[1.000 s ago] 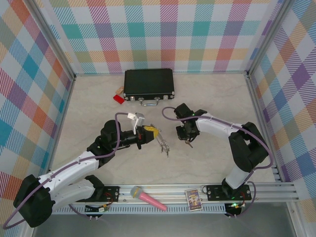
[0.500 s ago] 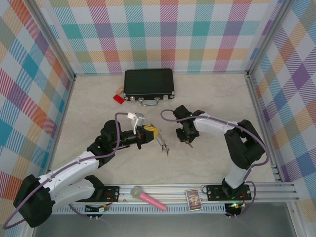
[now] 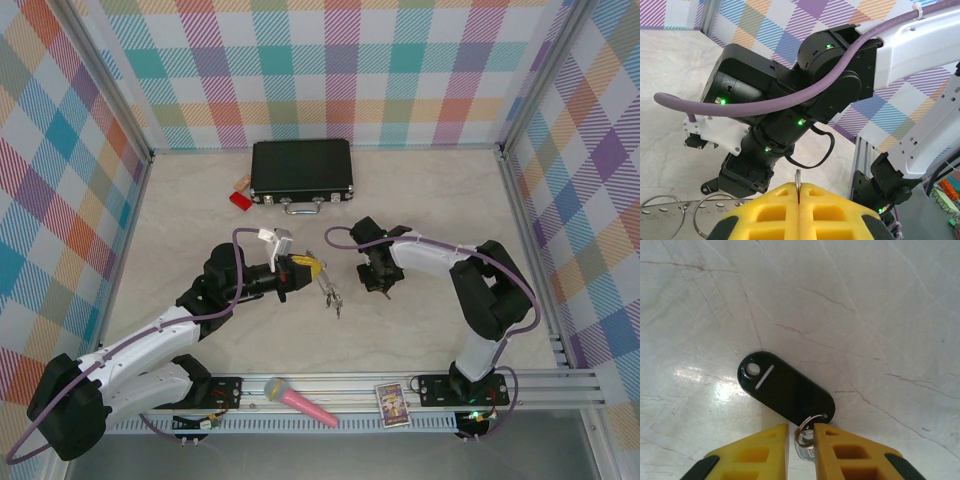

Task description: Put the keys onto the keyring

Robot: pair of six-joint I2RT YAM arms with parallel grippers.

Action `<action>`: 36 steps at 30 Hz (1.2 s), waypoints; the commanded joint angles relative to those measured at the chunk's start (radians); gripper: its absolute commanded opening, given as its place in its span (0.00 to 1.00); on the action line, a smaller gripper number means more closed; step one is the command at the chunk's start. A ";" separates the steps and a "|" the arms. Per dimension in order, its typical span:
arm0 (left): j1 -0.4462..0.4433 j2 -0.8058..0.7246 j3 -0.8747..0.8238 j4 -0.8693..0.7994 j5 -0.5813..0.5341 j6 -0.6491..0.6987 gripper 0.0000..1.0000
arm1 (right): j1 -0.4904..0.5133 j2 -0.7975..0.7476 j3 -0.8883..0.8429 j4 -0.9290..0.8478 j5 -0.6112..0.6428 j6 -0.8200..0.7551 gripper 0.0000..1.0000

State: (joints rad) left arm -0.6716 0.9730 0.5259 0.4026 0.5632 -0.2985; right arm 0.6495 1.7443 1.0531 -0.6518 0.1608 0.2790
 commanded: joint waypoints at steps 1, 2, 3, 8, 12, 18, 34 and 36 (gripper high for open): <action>-0.002 -0.026 -0.003 0.058 0.014 -0.004 0.00 | 0.006 0.017 0.004 -0.014 0.020 0.005 0.19; -0.002 -0.026 -0.003 0.059 0.015 -0.005 0.00 | 0.006 0.017 0.002 -0.014 0.024 0.008 0.17; -0.002 -0.025 -0.003 0.058 0.014 -0.005 0.00 | 0.007 0.015 0.001 -0.013 0.028 0.008 0.15; -0.002 -0.028 -0.003 0.059 0.014 -0.005 0.00 | 0.009 -0.024 -0.014 -0.007 0.040 0.008 0.03; -0.002 -0.026 0.000 0.058 0.015 -0.006 0.00 | 0.009 -0.076 -0.030 -0.002 0.049 0.008 0.00; -0.002 -0.025 0.007 0.050 0.012 -0.007 0.00 | 0.011 -0.195 -0.067 0.032 0.062 -0.011 0.00; -0.002 0.020 0.048 -0.010 -0.013 0.031 0.00 | 0.008 -0.735 -0.359 0.549 -0.189 -0.249 0.00; -0.002 0.036 0.057 -0.022 -0.012 0.045 0.00 | 0.007 -0.782 -0.392 0.615 -0.240 -0.295 0.00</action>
State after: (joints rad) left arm -0.6716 0.9970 0.5365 0.3798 0.5552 -0.2886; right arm 0.6552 1.0107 0.6975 -0.2054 0.0254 0.0738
